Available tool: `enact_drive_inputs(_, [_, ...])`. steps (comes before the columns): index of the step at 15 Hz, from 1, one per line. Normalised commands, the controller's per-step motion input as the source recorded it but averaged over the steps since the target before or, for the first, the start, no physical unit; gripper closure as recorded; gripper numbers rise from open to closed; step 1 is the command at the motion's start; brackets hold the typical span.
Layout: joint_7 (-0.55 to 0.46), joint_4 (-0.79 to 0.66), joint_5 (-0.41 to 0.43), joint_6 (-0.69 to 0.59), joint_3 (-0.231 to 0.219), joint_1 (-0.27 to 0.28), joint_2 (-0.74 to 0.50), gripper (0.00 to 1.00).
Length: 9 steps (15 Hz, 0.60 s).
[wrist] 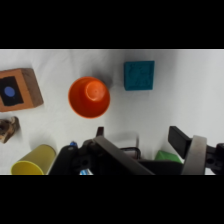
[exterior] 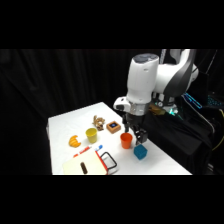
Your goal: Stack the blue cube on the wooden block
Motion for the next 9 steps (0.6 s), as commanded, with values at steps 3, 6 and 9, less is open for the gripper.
enact_drive_inputs(3, [0.29, -0.07, -0.139, 0.18, 0.036, 0.103, 0.03, 0.00])
enact_drive_inputs(6, [0.29, -0.07, -0.150, 0.17, 0.024, 0.100, 0.03, 0.00])
enact_drive_inputs(9, [0.31, -0.09, -0.180, 0.19, 0.012, 0.092, 0.01, 0.00])
